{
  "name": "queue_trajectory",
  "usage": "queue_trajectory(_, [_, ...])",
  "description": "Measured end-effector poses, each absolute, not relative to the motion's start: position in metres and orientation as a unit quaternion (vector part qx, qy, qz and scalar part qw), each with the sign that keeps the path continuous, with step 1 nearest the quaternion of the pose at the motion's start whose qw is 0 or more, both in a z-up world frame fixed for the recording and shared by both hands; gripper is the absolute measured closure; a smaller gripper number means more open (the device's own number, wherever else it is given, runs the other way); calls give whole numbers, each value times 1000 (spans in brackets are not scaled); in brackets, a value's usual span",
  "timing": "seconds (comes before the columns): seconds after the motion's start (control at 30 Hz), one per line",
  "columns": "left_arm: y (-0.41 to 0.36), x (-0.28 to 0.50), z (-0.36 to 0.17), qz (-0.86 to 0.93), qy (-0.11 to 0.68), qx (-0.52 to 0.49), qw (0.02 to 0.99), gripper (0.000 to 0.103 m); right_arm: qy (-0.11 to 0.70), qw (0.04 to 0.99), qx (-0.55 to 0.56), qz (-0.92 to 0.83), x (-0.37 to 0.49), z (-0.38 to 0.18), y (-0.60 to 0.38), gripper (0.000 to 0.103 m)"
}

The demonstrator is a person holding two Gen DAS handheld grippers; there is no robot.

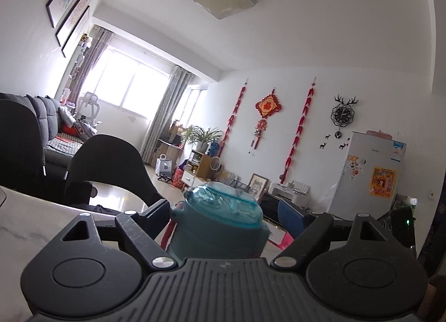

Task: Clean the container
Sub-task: 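Lift the towel off the cap with the right gripper, then set the bottle upright on the table with the left gripper while the right gripper drops the towel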

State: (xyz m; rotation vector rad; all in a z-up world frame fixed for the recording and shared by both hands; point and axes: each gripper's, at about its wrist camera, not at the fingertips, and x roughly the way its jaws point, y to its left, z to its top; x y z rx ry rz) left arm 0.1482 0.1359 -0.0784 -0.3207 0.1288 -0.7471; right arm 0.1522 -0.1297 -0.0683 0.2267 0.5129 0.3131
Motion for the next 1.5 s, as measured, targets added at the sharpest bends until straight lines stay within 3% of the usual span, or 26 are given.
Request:
queue_trajectory(0.17, [136,143,-77,-359,70,-153,918,11,241,951,111,160,148,-61,-125,30])
queue_trajectory(0.4, [143,124,-71,-333,86,-147,928,1,220,957,117,150,128,-50,-128,8])
queue_trajectory(0.5, [145,112,-68,-305,102,-153,934,1,210,959,124,142,114,-46,-129,0])
queue_trajectory(0.87, [147,69,-56,-190,169,-172,952,1,246,959,126,55,77,-50,-117,0])
queue_trajectory(1.27, [117,70,-69,-3,380,-28,924,1,283,955,77,-45,46,-54,-99,0])
queue_trajectory(1.5, [114,69,-68,1,380,-22,925,1,282,957,52,-47,40,-52,-91,0])
